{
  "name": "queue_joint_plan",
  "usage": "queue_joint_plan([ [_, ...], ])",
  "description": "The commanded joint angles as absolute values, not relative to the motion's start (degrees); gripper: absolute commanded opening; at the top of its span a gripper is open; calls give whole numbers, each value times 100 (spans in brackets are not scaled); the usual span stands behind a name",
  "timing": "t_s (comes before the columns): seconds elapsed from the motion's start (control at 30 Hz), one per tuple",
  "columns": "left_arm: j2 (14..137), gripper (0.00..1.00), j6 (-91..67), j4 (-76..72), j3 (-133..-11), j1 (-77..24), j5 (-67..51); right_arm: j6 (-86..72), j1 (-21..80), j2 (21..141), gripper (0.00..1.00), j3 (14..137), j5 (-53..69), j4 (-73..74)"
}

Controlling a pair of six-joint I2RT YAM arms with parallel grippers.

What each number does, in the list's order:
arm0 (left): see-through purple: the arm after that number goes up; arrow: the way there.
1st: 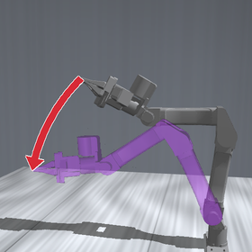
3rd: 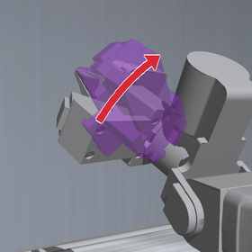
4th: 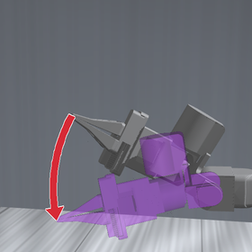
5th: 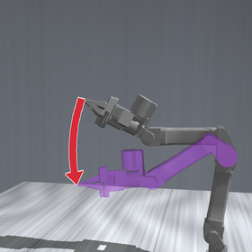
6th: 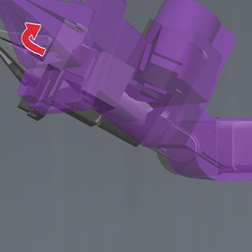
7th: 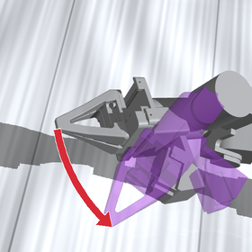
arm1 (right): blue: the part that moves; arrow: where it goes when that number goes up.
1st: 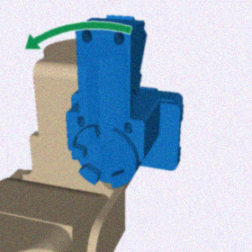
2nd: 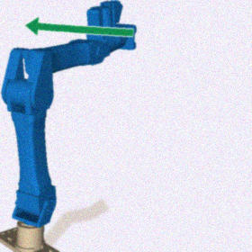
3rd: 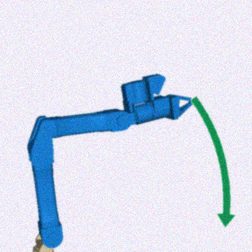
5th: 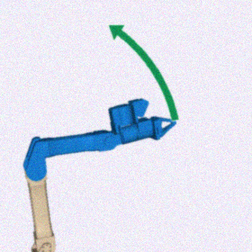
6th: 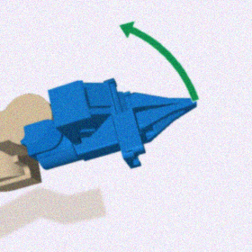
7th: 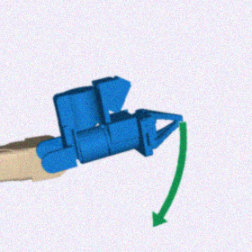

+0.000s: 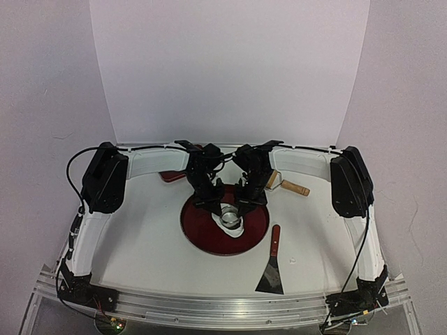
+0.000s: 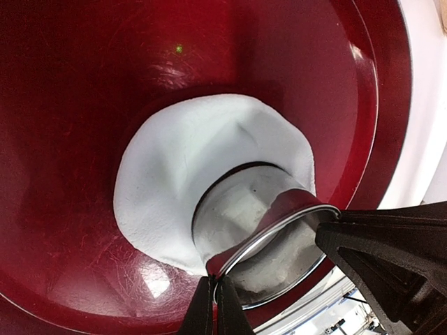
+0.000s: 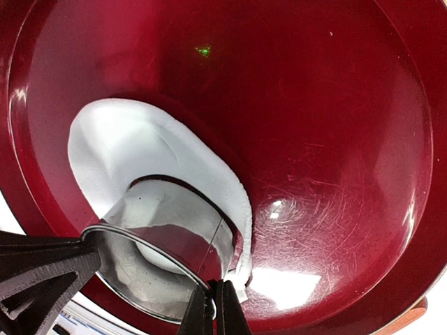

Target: Roll out the dumpling wrappers from the dough

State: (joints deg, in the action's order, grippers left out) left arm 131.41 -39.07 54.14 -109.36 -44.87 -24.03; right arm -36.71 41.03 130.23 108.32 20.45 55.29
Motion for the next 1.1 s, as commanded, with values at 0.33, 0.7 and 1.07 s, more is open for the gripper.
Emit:
queue_joint_plan([
  [0.33, 12919, 0, -3851, 6368, -11347, -4476, -2104, -3824, 3964, 12597, 0, 11240, 1351, 6024],
  [0.7, 12917, 0, -3858, 6395, -11511, -4480, -2124, -3796, 3964, 12506, 0, 11410, 1239, 6213],
  [1.07, 12850, 0, -3797, 6848, -12025, -4479, -2041, -3859, 3966, 12480, 0, 11829, 1298, 6501],
])
